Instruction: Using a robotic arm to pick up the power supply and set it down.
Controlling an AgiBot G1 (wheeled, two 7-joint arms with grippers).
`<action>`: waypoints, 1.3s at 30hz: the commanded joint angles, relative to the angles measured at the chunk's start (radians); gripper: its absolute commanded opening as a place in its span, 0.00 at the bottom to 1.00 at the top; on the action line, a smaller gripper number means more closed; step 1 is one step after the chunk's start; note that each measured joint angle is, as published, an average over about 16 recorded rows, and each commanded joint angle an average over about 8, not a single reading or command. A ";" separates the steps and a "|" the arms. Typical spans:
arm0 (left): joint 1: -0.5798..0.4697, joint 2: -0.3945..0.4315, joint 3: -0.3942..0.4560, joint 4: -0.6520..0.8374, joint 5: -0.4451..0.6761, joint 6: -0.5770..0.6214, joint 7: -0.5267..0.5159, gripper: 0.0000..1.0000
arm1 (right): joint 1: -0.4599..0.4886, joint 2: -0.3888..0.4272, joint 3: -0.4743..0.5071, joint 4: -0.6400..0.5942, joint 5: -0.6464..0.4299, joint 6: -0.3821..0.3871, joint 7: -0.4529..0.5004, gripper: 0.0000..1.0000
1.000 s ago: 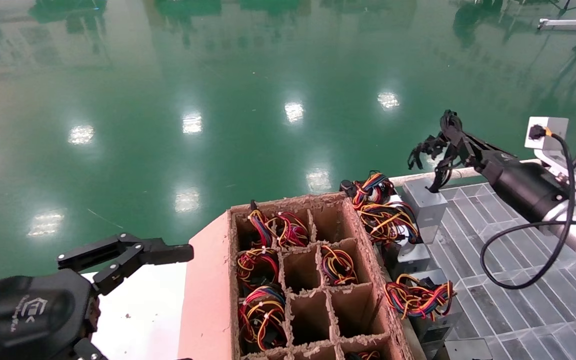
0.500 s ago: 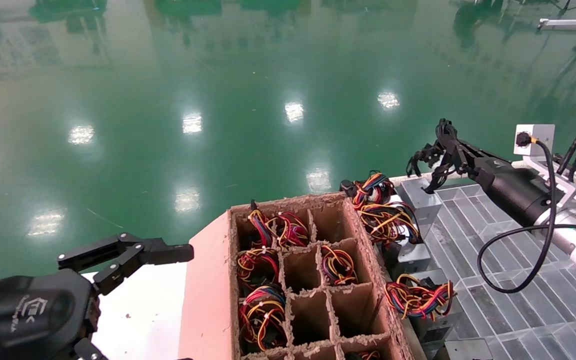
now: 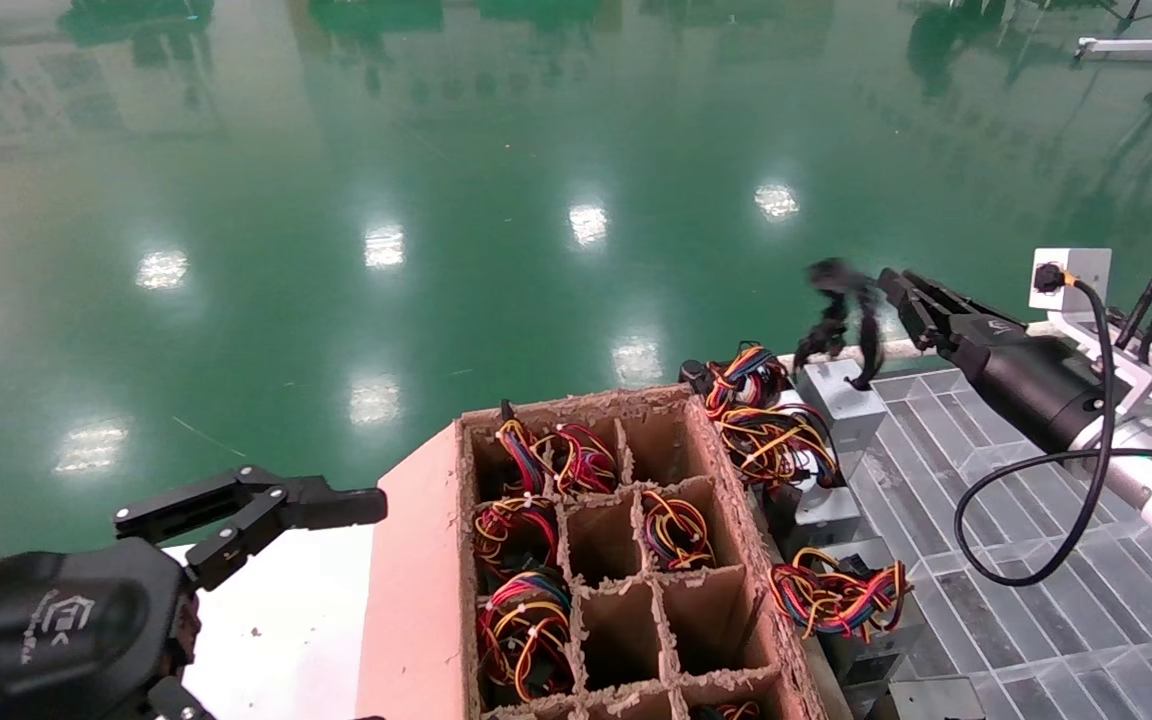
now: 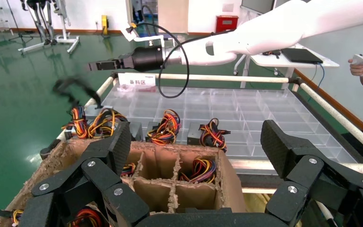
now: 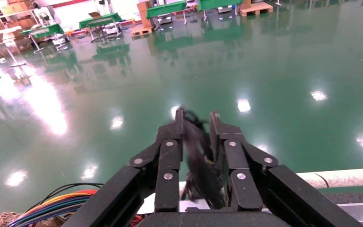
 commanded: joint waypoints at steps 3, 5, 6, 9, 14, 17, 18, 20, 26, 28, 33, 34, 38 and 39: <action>0.000 0.000 0.000 0.000 0.000 0.000 0.000 1.00 | 0.000 0.000 0.000 0.000 0.000 -0.002 0.001 1.00; 0.000 0.000 0.000 0.000 0.000 0.000 0.000 1.00 | 0.000 0.000 0.000 0.000 0.000 -0.003 0.002 1.00; 0.000 0.000 0.000 0.000 0.000 0.000 0.000 1.00 | 0.000 0.001 0.000 0.001 0.000 -0.003 0.002 1.00; 0.000 0.000 0.000 0.000 0.000 0.000 0.000 1.00 | -0.004 0.004 -0.001 0.012 0.001 -0.009 0.007 1.00; 0.000 0.000 0.000 0.000 0.000 0.000 0.000 1.00 | -0.026 0.026 -0.009 0.079 0.008 -0.039 0.037 1.00; 0.000 0.000 0.000 0.000 0.000 0.000 0.000 1.00 | -0.047 0.046 -0.016 0.141 0.014 -0.068 0.064 1.00; 0.000 0.000 0.000 0.000 0.000 0.000 0.000 1.00 | -0.054 0.053 -0.018 0.161 0.016 -0.077 0.073 1.00; 0.000 0.000 0.000 0.000 0.000 0.000 0.000 1.00 | -0.068 0.066 -0.023 0.203 0.020 -0.096 0.091 1.00; 0.000 0.000 0.000 0.000 0.000 0.000 0.000 1.00 | -0.110 0.107 -0.038 0.331 0.033 -0.154 0.147 1.00; 0.000 0.000 0.000 0.000 0.000 0.000 0.000 1.00 | -0.124 0.121 -0.042 0.372 0.037 -0.174 0.165 1.00; 0.000 0.000 0.000 0.000 0.000 0.000 0.000 1.00 | -0.159 0.155 -0.055 0.479 0.048 -0.222 0.212 1.00; 0.000 0.000 0.000 0.000 0.000 0.000 0.000 1.00 | -0.166 0.162 -0.057 0.500 0.050 -0.232 0.221 1.00; 0.000 0.000 0.000 0.000 0.000 0.000 0.000 1.00 | -0.195 0.190 -0.067 0.586 0.058 -0.272 0.259 1.00; 0.000 0.000 0.000 0.000 0.000 0.000 0.000 1.00 | -0.202 0.197 -0.069 0.608 0.061 -0.281 0.268 1.00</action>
